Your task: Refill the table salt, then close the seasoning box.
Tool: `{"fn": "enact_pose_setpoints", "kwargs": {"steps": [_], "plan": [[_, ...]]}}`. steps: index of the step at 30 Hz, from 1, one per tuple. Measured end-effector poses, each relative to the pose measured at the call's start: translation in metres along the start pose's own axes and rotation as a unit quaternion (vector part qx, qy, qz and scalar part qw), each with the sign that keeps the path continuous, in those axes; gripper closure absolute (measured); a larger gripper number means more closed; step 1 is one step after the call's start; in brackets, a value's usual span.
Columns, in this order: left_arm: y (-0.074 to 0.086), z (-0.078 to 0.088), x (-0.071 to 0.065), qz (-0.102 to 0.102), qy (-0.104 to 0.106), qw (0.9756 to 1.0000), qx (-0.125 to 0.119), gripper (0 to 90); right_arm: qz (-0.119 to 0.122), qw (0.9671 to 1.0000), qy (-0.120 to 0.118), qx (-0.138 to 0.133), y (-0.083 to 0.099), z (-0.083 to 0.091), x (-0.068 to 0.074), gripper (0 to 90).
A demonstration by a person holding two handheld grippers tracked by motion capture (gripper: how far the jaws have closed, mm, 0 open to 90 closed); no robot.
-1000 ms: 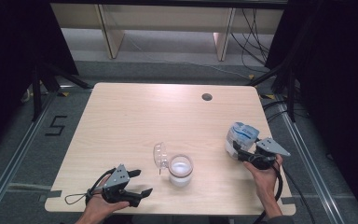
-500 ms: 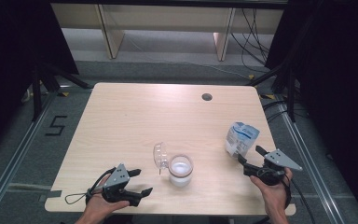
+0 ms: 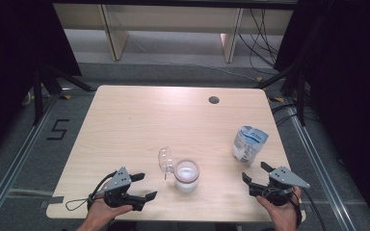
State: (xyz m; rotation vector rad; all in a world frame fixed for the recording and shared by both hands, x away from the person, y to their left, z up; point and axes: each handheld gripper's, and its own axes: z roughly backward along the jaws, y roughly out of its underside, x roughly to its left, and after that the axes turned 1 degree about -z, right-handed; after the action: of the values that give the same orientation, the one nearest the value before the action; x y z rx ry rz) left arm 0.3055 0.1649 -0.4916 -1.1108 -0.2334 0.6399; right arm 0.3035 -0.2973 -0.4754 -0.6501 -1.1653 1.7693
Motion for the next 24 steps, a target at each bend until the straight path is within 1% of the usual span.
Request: {"fn": "enact_pose_setpoints", "kwargs": {"steps": [1, 2, 3, 4, 5, 6, 7, 8, 9, 10, 11, 12, 13, 15, 16, 17, 18, 19, 20, 21, 22, 23, 24], "plan": [[-0.001, 0.000, 0.001, 0.005, 0.001, 1.0000, -0.006, 19.8, 0.011, 0.9998, -0.013, -0.003, 0.001, -0.001, 0.001, 20.2], [-0.003, 0.001, 0.000, 0.012, -0.004, 0.9999, -0.006, 19.9, 0.007, 0.9999, -0.008, 0.002, 0.001, 0.002, 0.005, 20.3], [-0.004, 0.001, 0.001, 0.010, -0.001, 0.9999, -0.008, 19.8, 0.014, 0.9997, -0.020, 0.001, 0.002, 0.001, 0.007, 20.5], [-0.006, 0.001, 0.002, 0.012, -0.003, 0.9998, -0.014, 19.8, 0.014, 0.9997, -0.021, 0.002, 0.002, 0.002, 0.008, 20.6], [-0.008, 0.003, 0.002, 0.014, -0.010, 0.9998, -0.010, 19.9, -0.003, 0.9998, -0.016, 0.009, 0.003, 0.005, 0.013, 20.7], [-0.009, 0.003, 0.003, 0.015, -0.008, 0.9997, -0.015, 20.0, 0.015, 0.9997, -0.020, 0.004, 0.003, 0.004, 0.012, 20.7], [-0.011, 0.004, 0.004, 0.015, -0.009, 0.9997, -0.016, 20.2, 0.001, 0.9998, -0.016, 0.011, 0.004, 0.006, 0.016, 20.7], [-0.013, 0.005, 0.005, 0.016, -0.010, 0.9997, -0.017, 21.0, 0.008, 0.9997, -0.020, 0.011, 0.005, 0.006, 0.018, 20.7], [-0.015, 0.005, 0.005, 0.019, -0.014, 0.9996, -0.018, 21.3, 0.026, 0.9994, -0.022, 0.009, 0.005, 0.006, 0.016, 20.7], [-0.017, 0.005, 0.006, 0.023, -0.012, 0.9994, -0.021, 21.8, 0.017, 0.9994, -0.031, 0.008, 0.006, 0.005, 0.019, 20.7], [-0.018, 0.005, 0.005, 0.030, -0.016, 0.9992, -0.022, 22.0, 0.022, 0.9992, -0.030, 0.012, 0.006, 0.005, 0.020, 20.7], [-0.020, 0.006, 0.005, 0.020, -0.021, 0.9994, -0.018, 22.0, 0.005, 0.9994, -0.025, 0.021, 0.007, 0.007, 0.024, 20.7], [-0.021, 0.005, 0.005, 0.022, -0.020, 0.9993, -0.024, 22.1, 0.022, 0.9992, -0.027, 0.021, 0.007, 0.007, 0.023, 20.7], [-0.024, 0.006, 0.005, 0.019, -0.018, 0.9993, -0.025, 22.4, 0.022, 0.9990, -0.034, 0.017, 0.008, 0.005, 0.024, 20.8], [-0.025, 0.007, 0.004, 0.021, -0.025, 0.9992, -0.024, 22.6, 0.026, 0.9989, -0.034, 0.019, 0.007, 0.006, 0.025, 20.9], [-0.027, 0.006, 0.005, 0.017, -0.018, 0.9993, -0.028, 22.6, 0.013, 0.9991, -0.027, 0.029, 0.008, 0.008, 0.029, 21.0], [-0.029, 0.007, 0.004, 0.025, -0.026, 0.9990, -0.026, 22.6, 0.027, 0.9991, -0.025, 0.024, 0.008, 0.007, 0.028, 21.0], [-0.031, 0.007, 0.006, 0.017, -0.026, 0.9992, -0.026, 22.6, 0.025, 0.9991, -0.026, 0.024, 0.008, 0.008, 0.029, 21.0], [-0.033, 0.007, 0.006, 0.017, -0.027, 0.9992, -0.026, 22.7, 0.034, 0.9987, -0.030, 0.021, 0.008, 0.007, 0.028, 21.0], [-0.034, 0.006, 0.006, 0.019, -0.027, 0.9990, -0.029, 23.4, 0.029, 0.9986, -0.036, 0.027, 0.008, 0.008, 0.029, 21.0], [-0.036, 0.006, 0.006, 0.026, -0.024, 0.9989, -0.031, 24.0, 0.030, 0.9987, -0.034, 0.024, 0.008, 0.008, 0.029, 21.0], [-0.037, 0.006, 0.006, 0.018, -0.024, 0.9991, -0.030, 24.7, 0.031, 0.9987, -0.033, 0.025, 0.009, 0.008, 0.030, 21.0], [-0.039, 0.005, 0.006, 0.014, -0.023, 0.9991, -0.031, 25.3, 0.024, 0.9988, -0.031, 0.029, 0.009, 0.009, 0.032, 21.0]]}}
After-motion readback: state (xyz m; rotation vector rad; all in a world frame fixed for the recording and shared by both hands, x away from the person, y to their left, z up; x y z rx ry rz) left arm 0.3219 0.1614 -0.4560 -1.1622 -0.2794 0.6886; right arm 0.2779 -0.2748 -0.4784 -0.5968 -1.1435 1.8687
